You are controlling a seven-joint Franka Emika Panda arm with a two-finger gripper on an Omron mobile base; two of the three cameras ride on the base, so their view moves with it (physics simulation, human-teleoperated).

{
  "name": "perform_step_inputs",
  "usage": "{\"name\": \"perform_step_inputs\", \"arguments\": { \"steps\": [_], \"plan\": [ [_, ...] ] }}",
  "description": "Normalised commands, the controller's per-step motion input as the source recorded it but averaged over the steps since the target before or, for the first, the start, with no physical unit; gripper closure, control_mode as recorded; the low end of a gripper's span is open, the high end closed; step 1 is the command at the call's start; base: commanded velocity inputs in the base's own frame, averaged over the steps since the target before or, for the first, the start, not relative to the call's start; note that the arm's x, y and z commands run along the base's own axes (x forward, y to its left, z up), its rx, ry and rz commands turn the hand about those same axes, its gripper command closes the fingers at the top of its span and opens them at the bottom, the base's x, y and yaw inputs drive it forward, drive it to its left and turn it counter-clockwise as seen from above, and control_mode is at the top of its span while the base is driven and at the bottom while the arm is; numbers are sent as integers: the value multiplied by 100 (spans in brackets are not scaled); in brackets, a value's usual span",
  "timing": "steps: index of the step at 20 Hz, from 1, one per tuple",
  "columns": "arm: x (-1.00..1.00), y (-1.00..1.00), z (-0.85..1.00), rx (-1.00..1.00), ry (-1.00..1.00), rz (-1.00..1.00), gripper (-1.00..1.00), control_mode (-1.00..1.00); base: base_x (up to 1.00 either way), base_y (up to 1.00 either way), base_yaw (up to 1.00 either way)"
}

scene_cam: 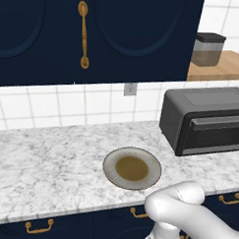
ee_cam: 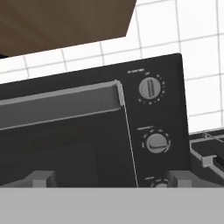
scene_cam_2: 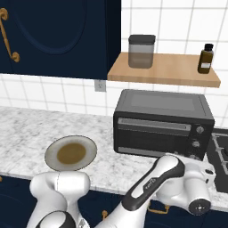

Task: Pick up the kebab skewer and baguette bread, and place them inside the toaster oven. Close the toaster oven door and start by setting the timer.

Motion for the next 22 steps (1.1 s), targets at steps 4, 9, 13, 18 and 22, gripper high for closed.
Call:
{"name": "perform_step_inputs", "arguments": {
  "steps": [4, 9, 13, 18, 22],
  "plan": [
    [9, -9, 8, 13, 0, 0, -100, -100, 0, 0, 0],
    [12, -2, 0, 12, 0, 0, -100, -100, 0, 0, 0],
    [24, 0, 0, 8, 0, 0, -100, -100, 0, 0, 0],
    [22, 0, 1, 10, 0, -1, -100, -100, 0, 0, 0],
    [22, 0, 3, 10, 0, -1, -100, -100, 0, 0, 0]
  ]
}}
